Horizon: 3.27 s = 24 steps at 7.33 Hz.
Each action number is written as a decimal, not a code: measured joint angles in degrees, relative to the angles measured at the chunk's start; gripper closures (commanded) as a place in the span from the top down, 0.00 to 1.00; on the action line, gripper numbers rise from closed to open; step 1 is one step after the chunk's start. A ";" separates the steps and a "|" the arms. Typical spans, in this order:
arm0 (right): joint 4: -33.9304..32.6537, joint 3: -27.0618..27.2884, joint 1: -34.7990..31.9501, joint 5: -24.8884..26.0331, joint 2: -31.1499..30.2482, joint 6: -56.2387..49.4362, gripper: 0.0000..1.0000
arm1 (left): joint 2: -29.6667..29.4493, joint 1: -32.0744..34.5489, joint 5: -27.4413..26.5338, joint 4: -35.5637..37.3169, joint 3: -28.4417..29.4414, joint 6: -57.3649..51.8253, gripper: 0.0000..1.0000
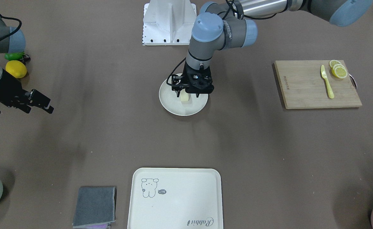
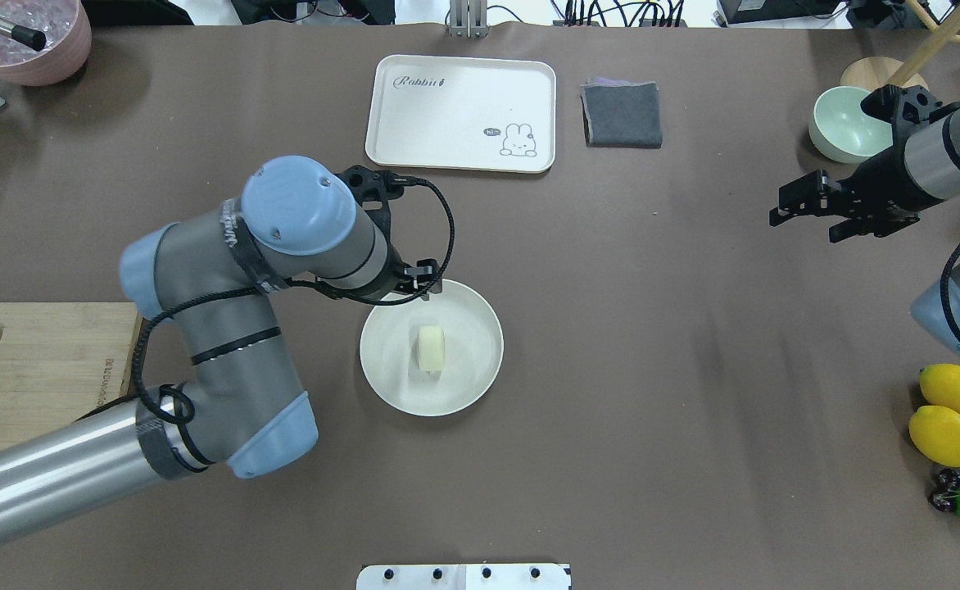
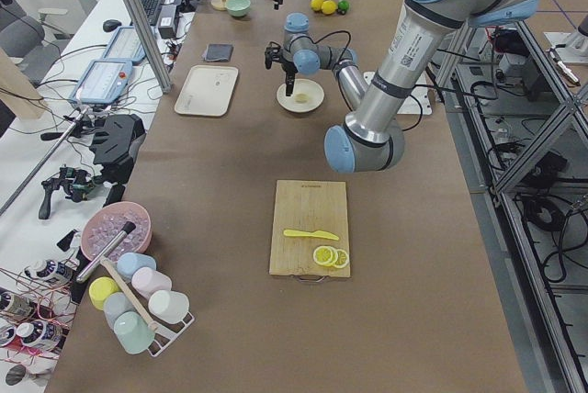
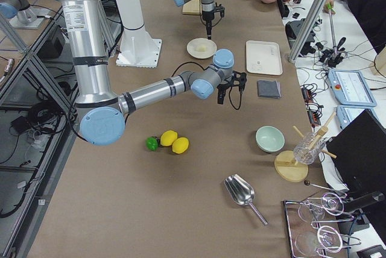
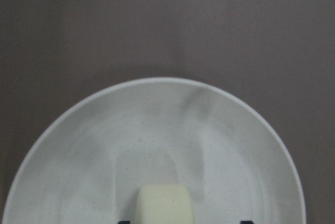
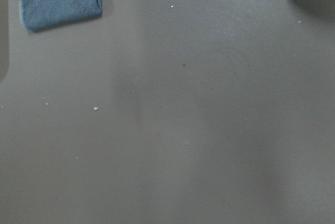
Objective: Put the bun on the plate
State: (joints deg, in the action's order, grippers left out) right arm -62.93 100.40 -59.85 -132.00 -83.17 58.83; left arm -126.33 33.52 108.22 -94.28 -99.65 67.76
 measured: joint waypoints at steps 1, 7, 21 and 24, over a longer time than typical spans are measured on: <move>-0.88 0.03 -2.14 -0.57 -1.61 -4.66 1.00 | 1.93 4.43 2.72 6.45 -4.22 -7.28 0.97; -21.70 -0.78 -20.48 -1.08 -6.98 -50.00 1.00 | 19.50 42.60 19.65 21.17 -0.98 -67.73 0.97; -22.33 0.53 -21.36 -1.76 -8.38 -52.24 1.00 | 32.84 51.03 28.42 12.46 0.08 -68.97 0.97; -22.32 0.59 -21.36 -1.85 -8.41 -52.23 1.00 | 32.87 51.03 28.44 12.46 0.28 -68.98 0.98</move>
State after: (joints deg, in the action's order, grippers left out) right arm -85.25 100.98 -81.21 -133.85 -91.58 6.59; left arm -93.46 84.55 136.67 -81.83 -99.37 -1.22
